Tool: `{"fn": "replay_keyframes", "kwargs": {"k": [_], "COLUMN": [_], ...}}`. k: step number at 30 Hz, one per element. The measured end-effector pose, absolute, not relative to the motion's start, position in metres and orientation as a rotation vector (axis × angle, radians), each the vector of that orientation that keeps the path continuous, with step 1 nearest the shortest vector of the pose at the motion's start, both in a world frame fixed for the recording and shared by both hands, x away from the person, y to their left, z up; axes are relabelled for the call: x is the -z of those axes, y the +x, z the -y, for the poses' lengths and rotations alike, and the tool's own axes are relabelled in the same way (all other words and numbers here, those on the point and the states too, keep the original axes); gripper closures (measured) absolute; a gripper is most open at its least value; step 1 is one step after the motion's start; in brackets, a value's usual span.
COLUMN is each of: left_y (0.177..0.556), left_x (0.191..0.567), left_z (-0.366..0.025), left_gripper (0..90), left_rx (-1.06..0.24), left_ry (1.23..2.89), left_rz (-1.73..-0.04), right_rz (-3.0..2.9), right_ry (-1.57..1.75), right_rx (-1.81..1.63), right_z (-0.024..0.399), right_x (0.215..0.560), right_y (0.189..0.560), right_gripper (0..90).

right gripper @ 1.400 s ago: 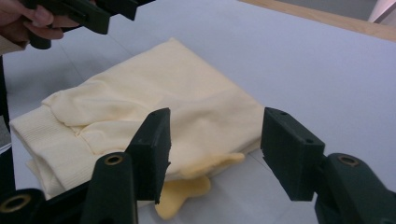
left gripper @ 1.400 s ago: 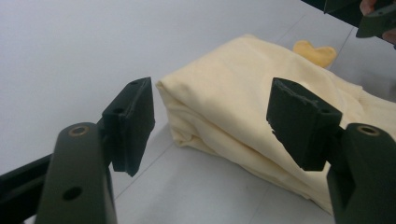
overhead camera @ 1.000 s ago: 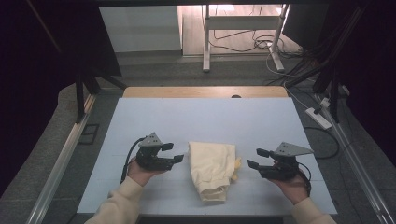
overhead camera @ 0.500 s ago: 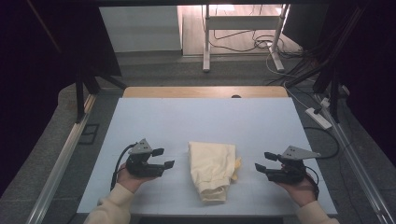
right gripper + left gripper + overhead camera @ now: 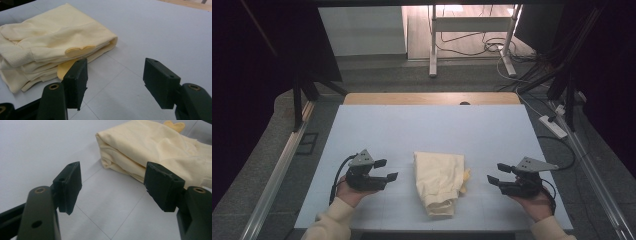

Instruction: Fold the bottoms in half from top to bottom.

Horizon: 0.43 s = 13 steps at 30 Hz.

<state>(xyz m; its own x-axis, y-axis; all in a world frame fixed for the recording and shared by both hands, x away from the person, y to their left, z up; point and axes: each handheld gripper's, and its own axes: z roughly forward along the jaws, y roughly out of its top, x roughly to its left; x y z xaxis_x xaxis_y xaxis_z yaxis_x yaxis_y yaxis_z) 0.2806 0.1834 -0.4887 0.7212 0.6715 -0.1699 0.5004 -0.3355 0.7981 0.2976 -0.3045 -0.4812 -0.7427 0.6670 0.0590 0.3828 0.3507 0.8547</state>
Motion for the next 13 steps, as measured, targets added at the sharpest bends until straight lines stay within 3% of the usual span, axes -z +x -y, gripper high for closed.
{"fn": "replay_keyframes", "kwargs": {"k": [13], "left_y": [0.2806], "left_x": [0.4872], "left_z": [-0.1849], "left_gripper": [30.8], "left_rx": [-0.242], "left_ry": [1.999], "left_rz": [-0.893], "right_rz": [-2.319], "right_ry": [0.927], "right_rx": [-1.340], "right_z": [0.3044], "right_x": [0.4817], "right_y": [0.2981], "right_gripper": [36.8]}}
